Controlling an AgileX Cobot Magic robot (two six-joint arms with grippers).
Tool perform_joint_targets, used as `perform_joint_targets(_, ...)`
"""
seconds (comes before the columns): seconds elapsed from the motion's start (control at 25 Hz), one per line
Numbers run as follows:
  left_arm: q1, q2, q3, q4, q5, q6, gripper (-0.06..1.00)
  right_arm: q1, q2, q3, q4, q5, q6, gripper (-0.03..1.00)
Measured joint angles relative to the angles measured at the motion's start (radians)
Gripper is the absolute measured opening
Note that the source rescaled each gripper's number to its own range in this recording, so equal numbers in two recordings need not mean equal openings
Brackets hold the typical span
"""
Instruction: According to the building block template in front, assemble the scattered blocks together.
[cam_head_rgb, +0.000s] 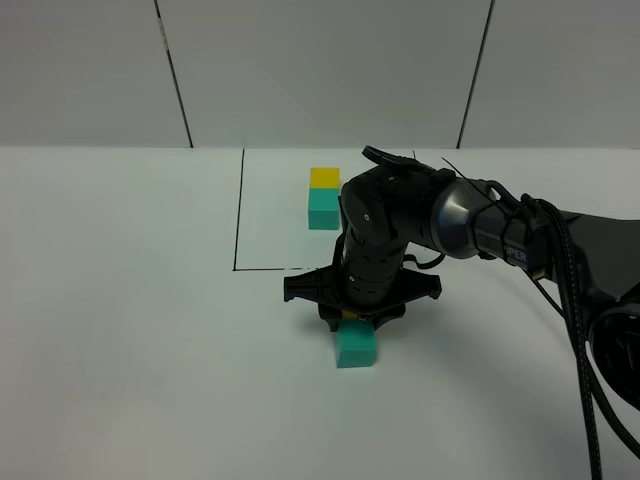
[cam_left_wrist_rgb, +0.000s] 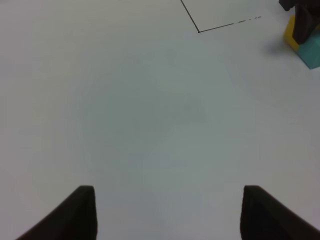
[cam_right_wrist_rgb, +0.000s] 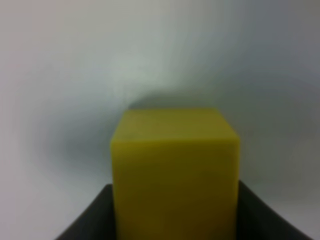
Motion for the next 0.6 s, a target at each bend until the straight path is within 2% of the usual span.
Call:
perform_joint_targets(0.08, 0.000, 0.000, 0.000, 0.000, 0.000, -0.001, 0.38, 0.000, 0.000, 0.000, 0.000, -0.001, -0.001, 0.03)
perform_joint_targets(0.12, 0.000, 0.000, 0.000, 0.000, 0.000, -0.001, 0.38, 0.000, 0.000, 0.000, 0.000, -0.005, -0.001, 0.08)
perform_joint_targets(0.16, 0.000, 0.000, 0.000, 0.000, 0.000, -0.001, 0.38, 0.000, 0.001, 0.000, 0.000, -0.008, -0.001, 0.18)
perform_joint_targets(0.36, 0.000, 0.000, 0.000, 0.000, 0.000, -0.001, 0.38, 0.000, 0.002, 0.000, 0.000, -0.015, -0.001, 0.94)
perform_joint_targets(0.4, 0.000, 0.000, 0.000, 0.000, 0.000, -0.001, 0.38, 0.000, 0.002, 0.000, 0.000, -0.015, -0.006, 1.00)
perform_joint_targets(0.6, 0.000, 0.000, 0.000, 0.000, 0.000, -0.001, 0.38, 0.000, -0.058, 0.000, -0.022, -0.009, -0.054, 1.00)
